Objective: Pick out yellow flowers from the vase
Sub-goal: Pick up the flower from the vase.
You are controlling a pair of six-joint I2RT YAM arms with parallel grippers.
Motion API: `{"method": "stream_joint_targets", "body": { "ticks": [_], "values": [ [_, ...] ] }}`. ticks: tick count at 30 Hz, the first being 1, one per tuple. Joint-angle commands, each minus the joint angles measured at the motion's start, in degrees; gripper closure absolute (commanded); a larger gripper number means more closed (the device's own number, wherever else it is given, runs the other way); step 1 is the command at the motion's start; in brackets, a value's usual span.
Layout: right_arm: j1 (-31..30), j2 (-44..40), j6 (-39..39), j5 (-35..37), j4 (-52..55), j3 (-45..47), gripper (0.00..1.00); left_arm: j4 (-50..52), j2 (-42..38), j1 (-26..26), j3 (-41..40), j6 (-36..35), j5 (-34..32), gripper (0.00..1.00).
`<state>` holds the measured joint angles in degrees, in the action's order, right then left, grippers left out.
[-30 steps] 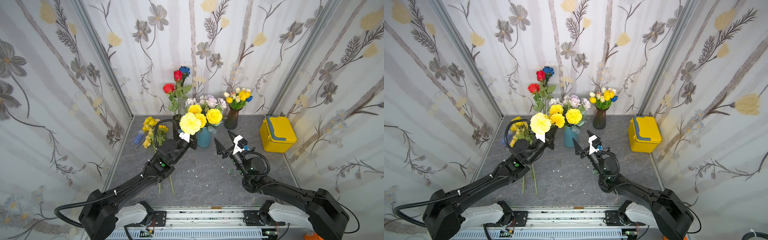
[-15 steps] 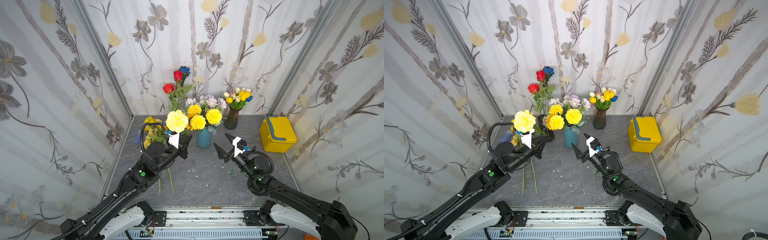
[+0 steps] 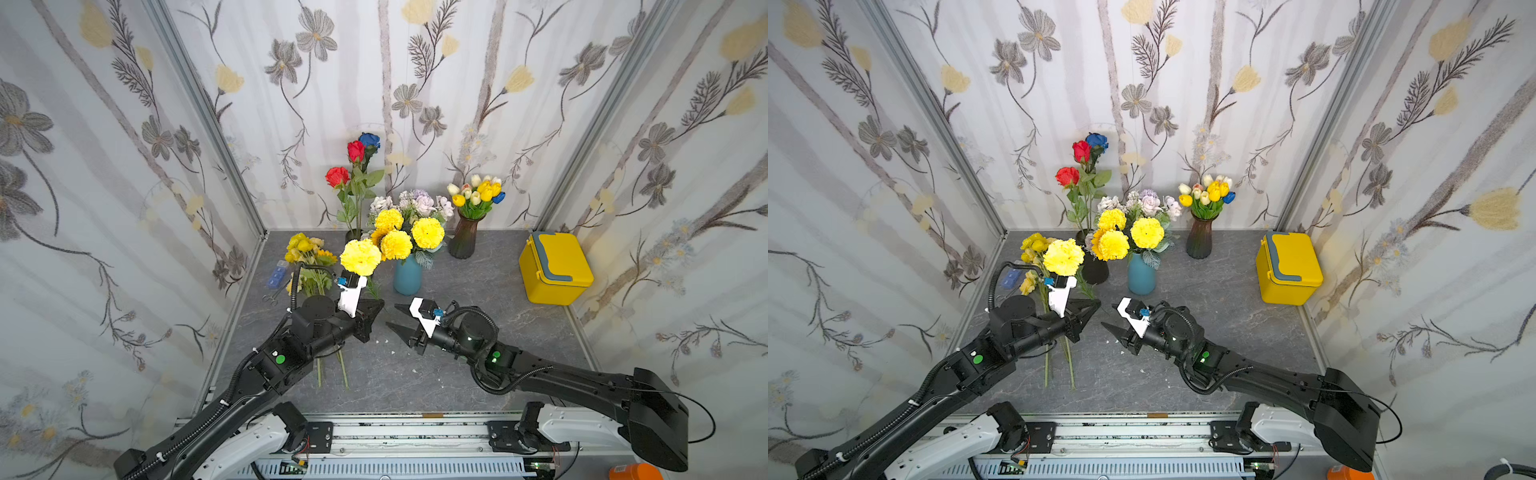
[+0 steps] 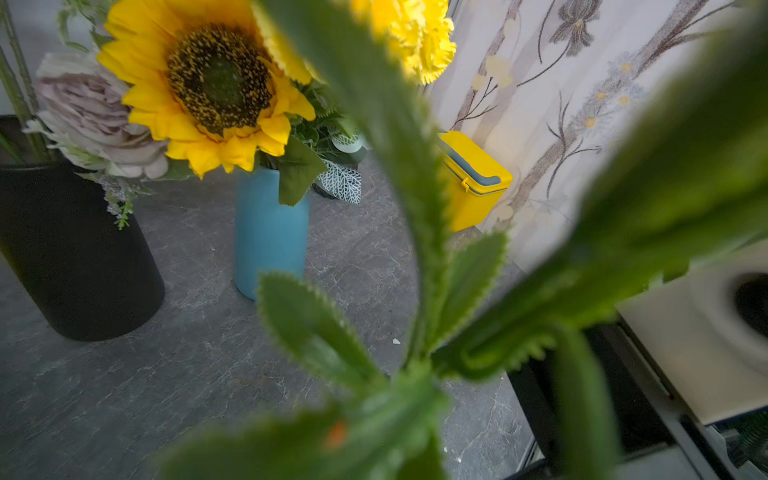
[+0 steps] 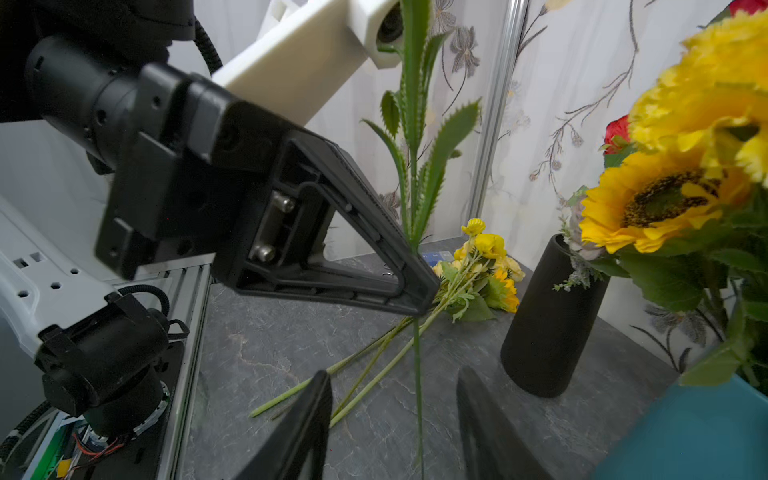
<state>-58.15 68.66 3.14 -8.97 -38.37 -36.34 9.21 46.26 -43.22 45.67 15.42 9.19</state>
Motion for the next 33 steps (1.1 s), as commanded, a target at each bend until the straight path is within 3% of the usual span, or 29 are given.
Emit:
{"method": "stream_joint_targets", "body": {
  "ticks": [1, 6, 17, 22, 25, 33],
  "values": [
    [-1.11, 2.22, -2.51, 1.70, -1.38, -1.53, 0.59, -0.21, -0.10, -0.15, -0.70, 1.00, 1.77, 0.95],
    [-2.32, 4.62, -3.19, 3.91, 0.11, -3.17, 0.78, -0.16, -0.49, -0.11, -1.46, 1.49, 2.23, 0.94],
    [-2.63, 5.78, -6.90, 8.29, 3.39, -4.69, 1.00, -0.07, -0.73, -0.12, -2.53, 1.28, 2.86, 0.91],
    [-2.63, 6.25, -14.74, 8.97, 7.73, -6.22, 1.00, 0.19, -3.60, -0.11, -4.28, 1.54, -0.53, 0.59],
    [-2.67, 7.45, -20.11, 9.39, 12.97, -8.12, 1.00, -1.35, -10.77, -0.11, -7.76, 2.39, -5.39, 0.39],
    [-4.41, 12.21, -26.56, 7.22, 26.29, -10.24, 1.00, -1.06, -32.40, -0.11, -10.38, 2.95, -26.34, 0.19]
  ]
}}
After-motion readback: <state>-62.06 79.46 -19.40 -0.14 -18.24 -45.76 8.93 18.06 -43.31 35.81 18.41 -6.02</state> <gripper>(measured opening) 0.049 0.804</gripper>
